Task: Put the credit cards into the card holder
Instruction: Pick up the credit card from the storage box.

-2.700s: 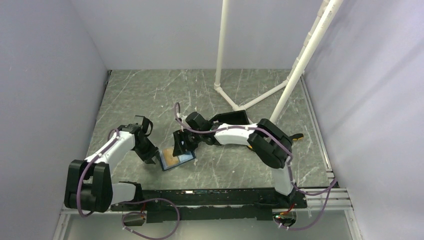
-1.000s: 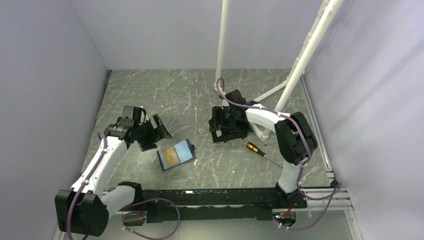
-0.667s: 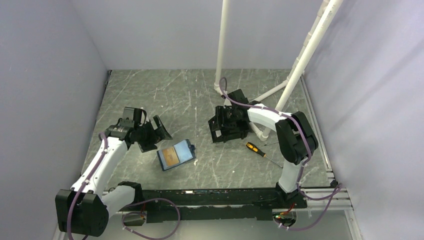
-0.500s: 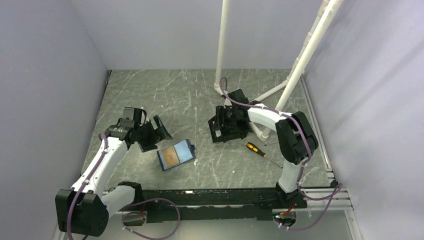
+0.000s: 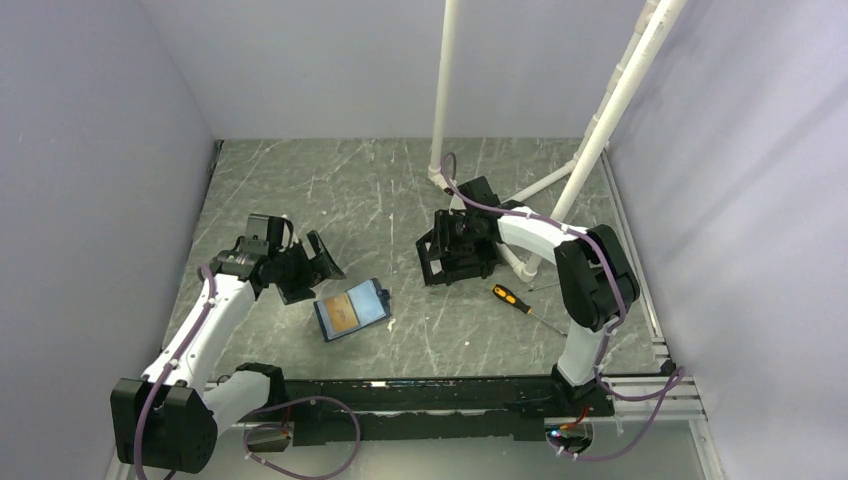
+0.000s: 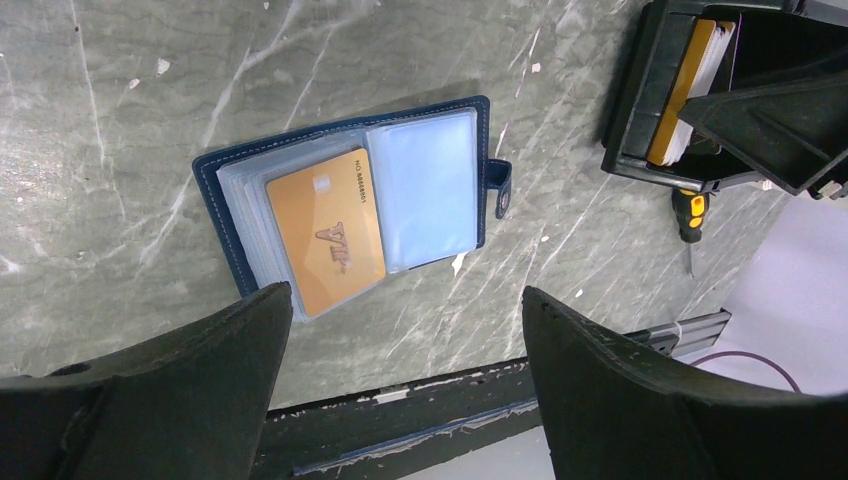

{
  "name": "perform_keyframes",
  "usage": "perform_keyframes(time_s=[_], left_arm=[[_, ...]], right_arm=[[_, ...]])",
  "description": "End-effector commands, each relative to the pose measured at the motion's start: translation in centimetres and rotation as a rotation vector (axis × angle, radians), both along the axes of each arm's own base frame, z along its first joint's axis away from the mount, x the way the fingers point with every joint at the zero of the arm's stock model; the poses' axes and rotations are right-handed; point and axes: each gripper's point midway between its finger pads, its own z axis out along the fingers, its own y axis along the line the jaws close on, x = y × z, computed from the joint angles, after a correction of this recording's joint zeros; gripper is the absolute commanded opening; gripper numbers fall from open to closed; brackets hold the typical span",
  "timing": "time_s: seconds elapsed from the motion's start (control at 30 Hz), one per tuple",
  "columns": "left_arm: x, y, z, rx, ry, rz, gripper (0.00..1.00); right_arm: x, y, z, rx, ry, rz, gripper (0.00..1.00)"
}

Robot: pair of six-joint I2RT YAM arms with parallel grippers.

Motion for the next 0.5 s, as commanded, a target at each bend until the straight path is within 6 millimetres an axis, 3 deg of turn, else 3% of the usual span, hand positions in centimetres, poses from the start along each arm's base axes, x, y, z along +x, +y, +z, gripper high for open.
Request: perform_keyframes(time_s=[0.0, 0.17, 0.47], left_arm=[[0.37, -0.50, 0.54, -0.025, -0.034, -0.012, 0.90], [0.27, -0.55, 0.47, -0.027, -0.031, -0.013, 0.90], [0.25, -0.59, 0.45, -0.028, -0.030, -0.012, 0.90]], right_arm=[[0.16, 0.20, 2.89, 0.054, -0.059, 0.016, 0.45], [0.04, 0.04, 3.17, 0.063, -0.061, 0.013, 0.43], [-0.02, -0.25, 3.23, 0.055, -0.070, 0.010, 0.29]])
